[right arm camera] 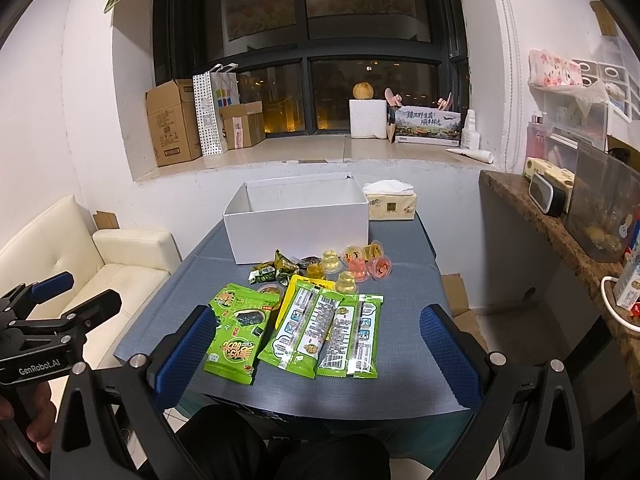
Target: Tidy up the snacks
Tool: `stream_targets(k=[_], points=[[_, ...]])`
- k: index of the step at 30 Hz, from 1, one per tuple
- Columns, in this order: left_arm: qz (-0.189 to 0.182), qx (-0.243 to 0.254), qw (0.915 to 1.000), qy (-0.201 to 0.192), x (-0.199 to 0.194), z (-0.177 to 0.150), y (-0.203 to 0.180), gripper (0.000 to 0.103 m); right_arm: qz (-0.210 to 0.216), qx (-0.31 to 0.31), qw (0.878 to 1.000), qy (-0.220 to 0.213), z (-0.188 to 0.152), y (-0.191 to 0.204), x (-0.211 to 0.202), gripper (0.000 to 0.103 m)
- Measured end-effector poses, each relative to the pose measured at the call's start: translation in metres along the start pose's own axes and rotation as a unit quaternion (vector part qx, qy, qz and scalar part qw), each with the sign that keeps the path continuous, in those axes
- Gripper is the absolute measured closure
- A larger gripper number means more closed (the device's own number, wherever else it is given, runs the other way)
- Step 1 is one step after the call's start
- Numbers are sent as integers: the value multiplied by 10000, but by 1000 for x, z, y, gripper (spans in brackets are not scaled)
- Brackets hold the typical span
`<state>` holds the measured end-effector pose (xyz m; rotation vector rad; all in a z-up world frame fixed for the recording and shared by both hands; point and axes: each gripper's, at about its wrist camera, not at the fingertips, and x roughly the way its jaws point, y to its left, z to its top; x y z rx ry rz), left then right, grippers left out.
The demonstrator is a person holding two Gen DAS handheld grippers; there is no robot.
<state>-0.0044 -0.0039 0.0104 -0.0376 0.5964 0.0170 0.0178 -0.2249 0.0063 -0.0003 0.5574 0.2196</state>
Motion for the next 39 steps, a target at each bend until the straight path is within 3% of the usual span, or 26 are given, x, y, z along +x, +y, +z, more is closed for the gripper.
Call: stream_targets(k=[20, 25, 30, 34, 39], points=[[-132, 43, 9999, -29, 8, -3, 1, 0, 62, 28, 9999, 108, -4, -5, 12, 0], [-203, 25, 9997, 103, 23, -9, 2, 0, 73, 68, 9981, 608, -11, -14, 65, 0], [-242, -21, 9994, 241, 42, -20, 4, 0, -355, 40, 9933, 1100, -27, -32, 140, 0], [-188, 14, 9991, 368, 60, -27, 8, 0, -150, 491, 9878, 1472, -38, -47, 179, 0], [-189, 36, 9982, 569, 82, -33, 12, 0, 126, 564, 9847, 1647, -40, -25, 207, 0]])
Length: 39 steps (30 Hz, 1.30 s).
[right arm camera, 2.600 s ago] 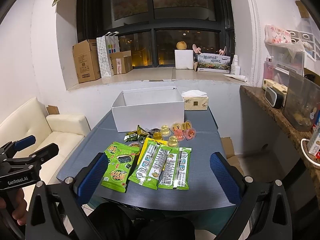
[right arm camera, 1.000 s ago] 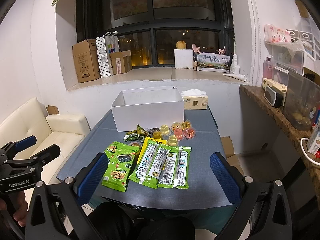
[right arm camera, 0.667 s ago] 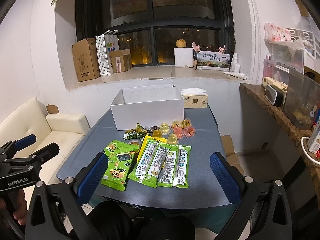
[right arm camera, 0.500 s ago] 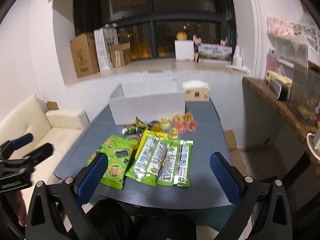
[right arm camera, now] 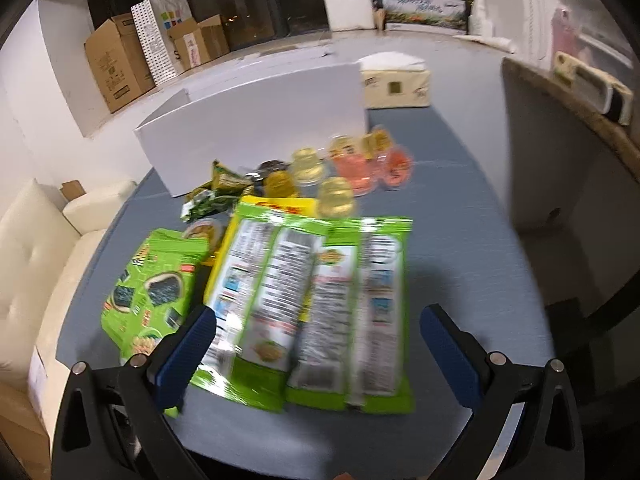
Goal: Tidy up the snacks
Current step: 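Grasp the green seaweed packet with the left gripper while the right grasps the long green snack bags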
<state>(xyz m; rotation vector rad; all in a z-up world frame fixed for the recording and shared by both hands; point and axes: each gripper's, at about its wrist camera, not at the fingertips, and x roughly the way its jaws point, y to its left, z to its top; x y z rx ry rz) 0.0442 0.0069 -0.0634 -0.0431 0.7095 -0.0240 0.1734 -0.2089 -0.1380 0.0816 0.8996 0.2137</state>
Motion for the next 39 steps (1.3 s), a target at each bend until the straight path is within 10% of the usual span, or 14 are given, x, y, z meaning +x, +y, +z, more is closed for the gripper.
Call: stream_targets(k=[20, 39], points=[[-166, -96, 9993, 309, 37, -1, 22, 0, 55, -84, 9992, 389, 13, 34, 55, 34], [-375, 399, 9960, 705, 111, 11, -35, 0, 132, -288, 9970, -709, 18, -9, -70, 35]])
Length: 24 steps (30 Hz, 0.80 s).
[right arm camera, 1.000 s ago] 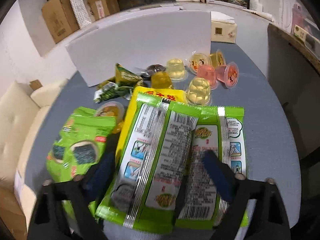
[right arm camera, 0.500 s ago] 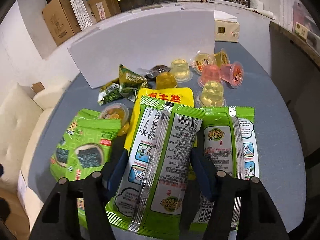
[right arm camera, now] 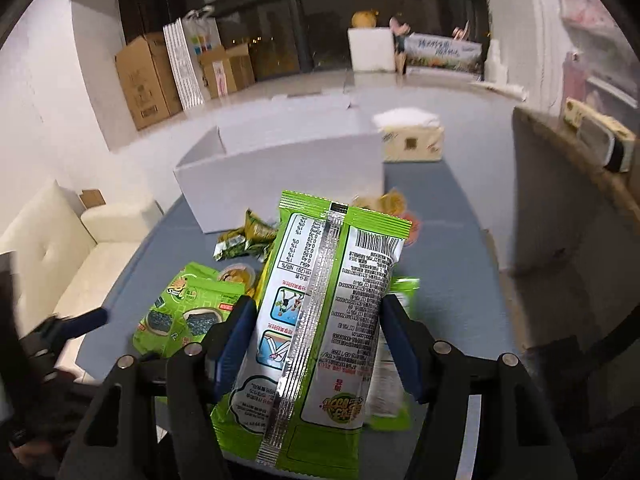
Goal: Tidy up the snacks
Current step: 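Grasp the green seaweed packet with the left gripper while the right grasps the long green snack bags, then carry both packets into the white box and open both grippers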
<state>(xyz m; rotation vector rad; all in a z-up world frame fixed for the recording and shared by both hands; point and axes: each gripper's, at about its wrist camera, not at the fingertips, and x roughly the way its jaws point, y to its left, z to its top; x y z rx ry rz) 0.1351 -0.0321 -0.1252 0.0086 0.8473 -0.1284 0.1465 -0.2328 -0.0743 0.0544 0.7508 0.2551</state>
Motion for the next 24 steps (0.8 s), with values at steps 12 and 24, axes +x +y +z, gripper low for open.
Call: stream_targets(k=[12, 24], points=[[149, 98, 9986, 502, 58, 4, -16, 31, 101, 286, 9995, -60, -16, -30, -21, 35], [-39, -14, 9999, -91, 2, 34, -8, 32, 261, 217, 9994, -56, -13, -25, -13, 35]])
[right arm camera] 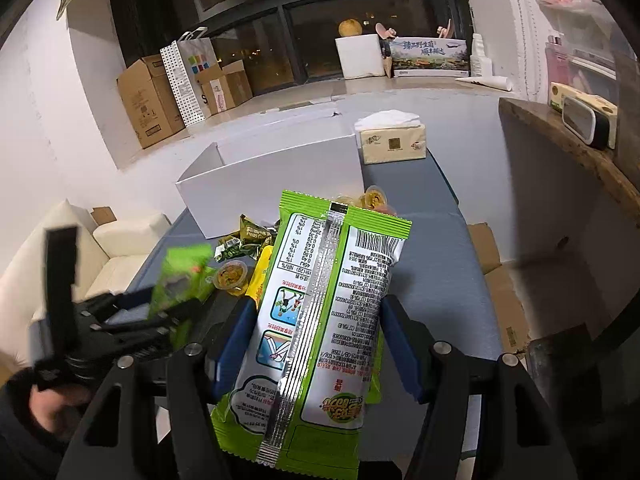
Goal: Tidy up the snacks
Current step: 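Carry both packets into the white box and open both grippers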
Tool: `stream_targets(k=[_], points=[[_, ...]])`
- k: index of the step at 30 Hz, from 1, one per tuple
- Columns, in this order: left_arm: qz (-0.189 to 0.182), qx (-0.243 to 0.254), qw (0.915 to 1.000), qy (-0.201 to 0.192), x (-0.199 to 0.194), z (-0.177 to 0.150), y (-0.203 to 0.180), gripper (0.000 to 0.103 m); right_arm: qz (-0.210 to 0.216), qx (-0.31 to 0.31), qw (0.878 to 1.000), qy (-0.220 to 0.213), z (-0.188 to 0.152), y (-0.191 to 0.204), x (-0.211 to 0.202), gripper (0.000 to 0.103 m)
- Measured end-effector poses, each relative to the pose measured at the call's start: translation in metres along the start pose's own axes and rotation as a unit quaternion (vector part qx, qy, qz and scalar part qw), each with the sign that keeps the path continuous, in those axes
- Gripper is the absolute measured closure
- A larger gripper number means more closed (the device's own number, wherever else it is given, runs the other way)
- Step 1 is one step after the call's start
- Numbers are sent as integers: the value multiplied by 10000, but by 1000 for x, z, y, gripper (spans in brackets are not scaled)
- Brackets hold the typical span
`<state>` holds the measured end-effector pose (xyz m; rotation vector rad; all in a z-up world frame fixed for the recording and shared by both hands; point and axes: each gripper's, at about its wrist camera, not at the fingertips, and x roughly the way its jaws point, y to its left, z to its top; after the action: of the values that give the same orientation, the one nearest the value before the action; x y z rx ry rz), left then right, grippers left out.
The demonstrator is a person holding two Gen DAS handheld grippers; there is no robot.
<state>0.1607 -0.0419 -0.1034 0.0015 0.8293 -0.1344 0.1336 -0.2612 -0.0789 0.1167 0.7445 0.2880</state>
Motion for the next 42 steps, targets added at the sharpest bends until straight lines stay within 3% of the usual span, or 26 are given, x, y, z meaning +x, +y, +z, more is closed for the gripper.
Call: stream_targets(k=[4, 11, 20, 26, 30, 31, 32, 33, 35, 42], points=[[-19, -61, 9996, -268, -20, 29, 9, 32, 38, -238, 9997, -60, 18, 6, 9, 35], [200, -197, 9969, -729, -23, 100, 34, 31, 230, -342, 9990, -186, 96, 11, 52, 35], [321, -30, 9963, -800, 30, 197, 58, 30, 294, -723, 9969, -78, 203, 28, 142, 35], [444, -106, 9971, -602, 80, 235, 77, 30, 461, -554, 9974, 26, 250, 28, 190, 35], [393, -118, 9980, -482, 109, 247, 86, 29, 417, -605, 9972, 155, 261, 29, 215, 33], [367, -123, 9982, -450, 115, 248, 88, 21, 453, -627, 9968, 212, 263, 29, 220, 30], [359, -149, 9984, -416, 120, 248, 90, 3, 481, -625, 9964, 301, 262, 28, 225, 25], [386, -195, 9982, -423, 123, 248, 92, 0, 457, -612, 9964, 373, 261, 27, 230, 15], [388, -222, 9981, -424, 128, 245, 96, 0, 317, -579, 9973, 337, 257, 24, 233, 9], [359, -148, 9987, -336, 134, 236, 99, 0, 184, -353, 9988, 295, 250, 13, 234, 9]])
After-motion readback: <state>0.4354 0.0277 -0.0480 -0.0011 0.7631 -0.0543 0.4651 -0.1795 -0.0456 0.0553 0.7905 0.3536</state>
